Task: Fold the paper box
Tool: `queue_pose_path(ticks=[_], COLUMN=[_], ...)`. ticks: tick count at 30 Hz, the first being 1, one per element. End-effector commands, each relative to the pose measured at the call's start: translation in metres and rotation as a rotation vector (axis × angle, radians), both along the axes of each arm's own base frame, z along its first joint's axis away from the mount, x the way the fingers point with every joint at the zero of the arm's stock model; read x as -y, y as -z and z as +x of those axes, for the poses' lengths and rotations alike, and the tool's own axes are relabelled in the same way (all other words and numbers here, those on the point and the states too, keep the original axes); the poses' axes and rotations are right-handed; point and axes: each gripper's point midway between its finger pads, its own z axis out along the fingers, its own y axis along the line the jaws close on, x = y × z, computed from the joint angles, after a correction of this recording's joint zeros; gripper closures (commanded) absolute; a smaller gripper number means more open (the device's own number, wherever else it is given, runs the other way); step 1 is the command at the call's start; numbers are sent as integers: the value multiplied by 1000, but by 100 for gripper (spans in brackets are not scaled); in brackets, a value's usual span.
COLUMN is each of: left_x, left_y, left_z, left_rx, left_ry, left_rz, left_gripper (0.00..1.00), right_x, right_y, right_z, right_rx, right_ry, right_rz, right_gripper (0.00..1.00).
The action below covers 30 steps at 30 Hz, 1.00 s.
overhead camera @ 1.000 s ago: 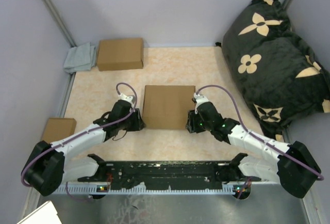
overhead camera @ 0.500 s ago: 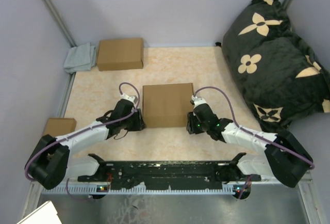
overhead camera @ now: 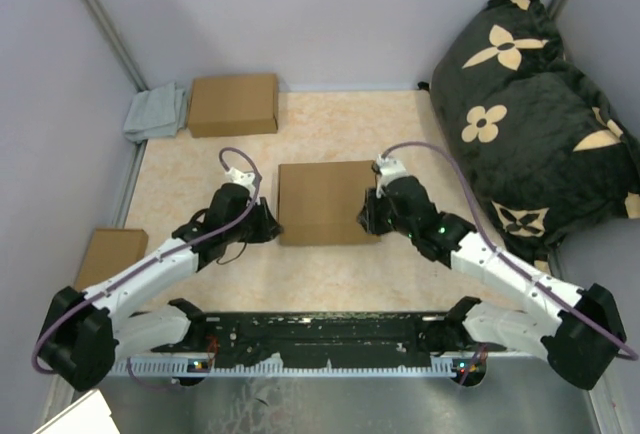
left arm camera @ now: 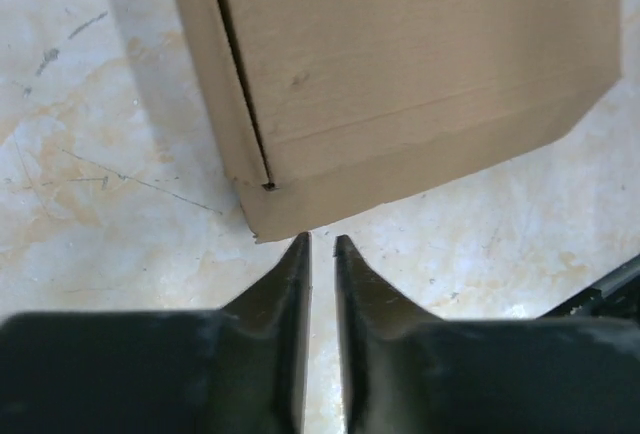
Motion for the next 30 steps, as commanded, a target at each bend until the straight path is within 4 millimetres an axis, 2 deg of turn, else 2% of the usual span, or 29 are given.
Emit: queue_pose_path(ticks=[1,2,3,7,9,10,11,12,15,16,18,21,26,27,30], left_x=[6,8,12,26,28,27,28,27,26,26,25,25,20,19,16], left_y=[-21,-19,-18,-8,-3,1,3,8,18,25,35,48,68,68,58], left_z=[-5,-6,-8,-14,-15,-16,-16,-16,-16,-16,-15,-10,18,25,46], left_rx=[28,23,14,-36,-45,-48,-48,-53,-61,-71,-80,-76,-28,2,98], left_ry=[30,42,66,158,170,174,176,174,169,164,146,117,-27,-62,-204], left_rz=[-48,-51,-58,-41,-18,-8,2,16,36,45,63,72,160,183,240], left_gripper=[93,100,100,100,100,100,100,100,100,100,100,100,100,100,100], right_x=[-26,-33,-41,-85,-111,-123,-135,-145,-168,-174,-174,-173,-180,-182,-192], right_y=[-83,-86,-93,-99,-87,-58,-53,-39,-8,-7,14,34,46,45,57], right_z=[54,70,87,163,201,216,228,238,253,255,248,223,155,140,94], right_rx=[205,205,210,196,168,110,91,55,-36,-47,-106,-152,-210,-215,-280], right_ry=[2,-4,-8,-49,-83,-103,-125,-146,-207,-222,-240,-286,-428,-457,-565], right_rz=[51,40,38,18,-9,-48,-55,-70,-87,-84,-104,-127,-133,-129,-123], right_gripper=[82,84,87,92,93,93,93,93,93,93,93,91,90,90,89])
